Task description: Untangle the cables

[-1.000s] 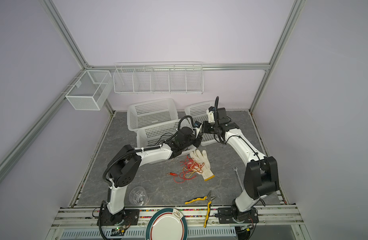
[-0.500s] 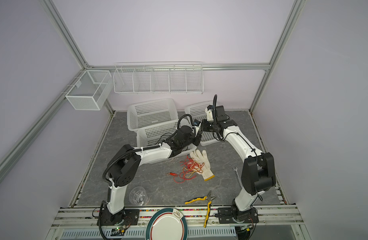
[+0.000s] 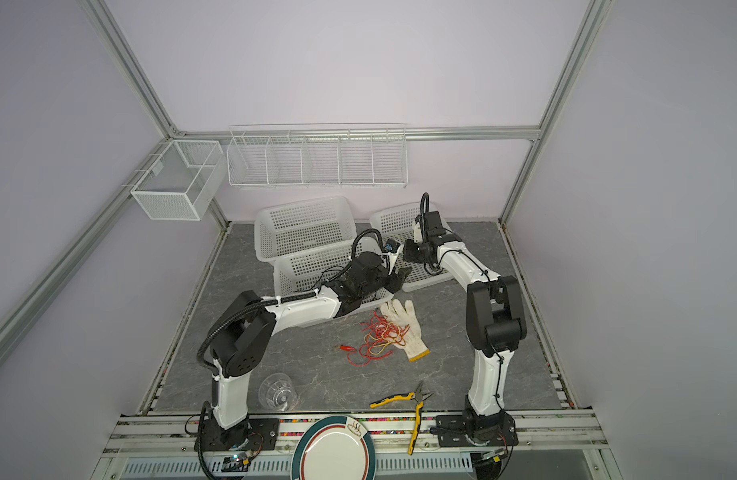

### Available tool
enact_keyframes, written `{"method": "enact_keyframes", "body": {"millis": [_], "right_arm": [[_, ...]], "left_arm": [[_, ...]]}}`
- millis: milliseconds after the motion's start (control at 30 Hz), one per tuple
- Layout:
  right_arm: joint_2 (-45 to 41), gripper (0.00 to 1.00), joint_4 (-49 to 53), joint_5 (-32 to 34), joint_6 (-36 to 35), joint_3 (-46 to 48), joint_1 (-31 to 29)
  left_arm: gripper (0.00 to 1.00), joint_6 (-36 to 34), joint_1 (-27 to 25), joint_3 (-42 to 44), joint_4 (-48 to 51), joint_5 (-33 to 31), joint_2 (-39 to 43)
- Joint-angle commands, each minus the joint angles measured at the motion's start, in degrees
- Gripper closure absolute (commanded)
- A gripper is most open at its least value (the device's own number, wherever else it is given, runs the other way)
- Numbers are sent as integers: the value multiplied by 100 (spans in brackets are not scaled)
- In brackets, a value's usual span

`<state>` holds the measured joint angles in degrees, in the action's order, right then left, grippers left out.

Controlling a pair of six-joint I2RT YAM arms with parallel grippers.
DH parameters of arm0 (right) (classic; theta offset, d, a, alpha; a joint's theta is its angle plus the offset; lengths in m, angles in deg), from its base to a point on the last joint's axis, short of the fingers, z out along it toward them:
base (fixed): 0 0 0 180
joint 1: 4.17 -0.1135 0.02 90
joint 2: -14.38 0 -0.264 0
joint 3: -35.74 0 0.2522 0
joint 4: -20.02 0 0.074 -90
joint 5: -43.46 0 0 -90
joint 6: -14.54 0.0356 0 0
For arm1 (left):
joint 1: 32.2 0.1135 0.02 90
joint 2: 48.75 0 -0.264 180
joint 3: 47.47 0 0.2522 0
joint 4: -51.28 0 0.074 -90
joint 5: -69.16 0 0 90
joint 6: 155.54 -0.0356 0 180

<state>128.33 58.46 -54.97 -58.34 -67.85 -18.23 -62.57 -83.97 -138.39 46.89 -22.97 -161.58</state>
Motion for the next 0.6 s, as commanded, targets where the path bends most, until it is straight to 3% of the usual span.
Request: {"method": "enact_keyframes", "body": {"millis": [0, 300, 567], "right_arm": [[421, 93, 193, -6, -114, -346, 46], [1238, 93, 626, -97, -104, -964, 121], [702, 93, 676, -54, -243, -591, 189]], "left_arm": [[41, 3, -9, 314, -248, -88, 547], [41, 102, -12, 1277, -487, -459, 1454], [41, 64, -13, 1763, -527, -699, 1960]]}}
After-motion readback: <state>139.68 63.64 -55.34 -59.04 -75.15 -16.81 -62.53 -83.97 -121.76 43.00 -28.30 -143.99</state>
